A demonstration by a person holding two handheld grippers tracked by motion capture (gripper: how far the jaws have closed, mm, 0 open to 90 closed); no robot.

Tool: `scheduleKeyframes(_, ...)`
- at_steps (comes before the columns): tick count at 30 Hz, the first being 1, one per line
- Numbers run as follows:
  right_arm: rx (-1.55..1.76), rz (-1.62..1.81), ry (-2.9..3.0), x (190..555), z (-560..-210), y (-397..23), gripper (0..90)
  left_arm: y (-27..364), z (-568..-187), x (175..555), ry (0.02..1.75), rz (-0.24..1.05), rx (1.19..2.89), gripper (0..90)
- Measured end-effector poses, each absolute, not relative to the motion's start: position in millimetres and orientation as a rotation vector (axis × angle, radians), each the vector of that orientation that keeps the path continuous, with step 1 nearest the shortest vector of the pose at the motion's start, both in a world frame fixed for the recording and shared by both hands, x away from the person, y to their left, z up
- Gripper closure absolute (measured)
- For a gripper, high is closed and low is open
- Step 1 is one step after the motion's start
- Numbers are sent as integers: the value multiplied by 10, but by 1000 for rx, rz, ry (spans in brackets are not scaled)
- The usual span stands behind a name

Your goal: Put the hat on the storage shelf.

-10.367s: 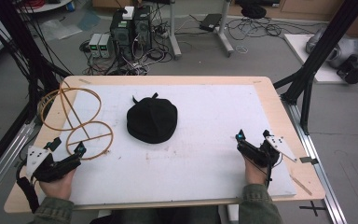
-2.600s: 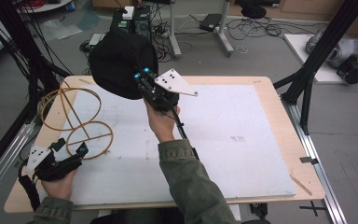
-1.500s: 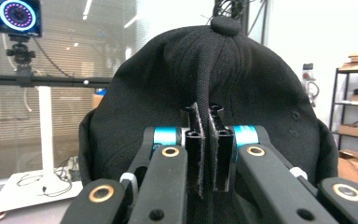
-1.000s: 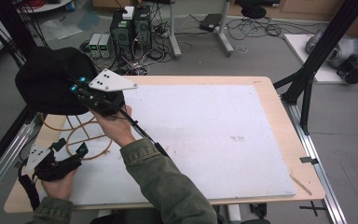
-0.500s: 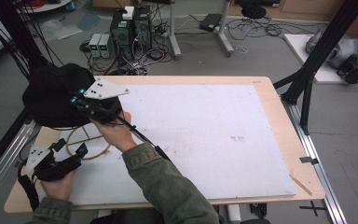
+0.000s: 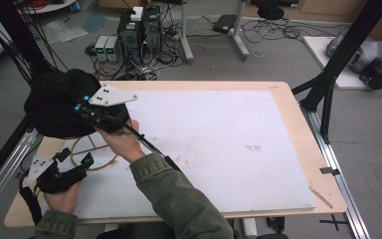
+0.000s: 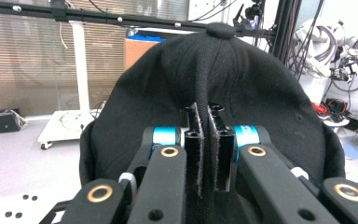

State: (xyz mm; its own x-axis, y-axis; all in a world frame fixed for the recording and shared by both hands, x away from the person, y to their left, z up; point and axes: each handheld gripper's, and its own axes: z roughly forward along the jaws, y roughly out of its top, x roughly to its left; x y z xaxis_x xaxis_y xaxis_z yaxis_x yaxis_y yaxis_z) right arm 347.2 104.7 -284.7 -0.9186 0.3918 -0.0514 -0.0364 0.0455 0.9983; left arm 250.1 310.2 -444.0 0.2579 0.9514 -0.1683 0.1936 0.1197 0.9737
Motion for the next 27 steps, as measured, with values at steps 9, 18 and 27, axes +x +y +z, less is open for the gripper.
scheduleKeyframes(9,407,1926,2032,3487,-2861,1047,765,3103,-4439,2499,1193,807,1339,147)
scheduleKeyframes(18,460,1905,2012,3483,-2873,1041,603,3103,-4439,2498,1193,807,1338,147)
scheduleKeyframes(27,548,1920,1969,3487,-2887,1016,348,3109,-4437,2492,1192,807,1335,147)
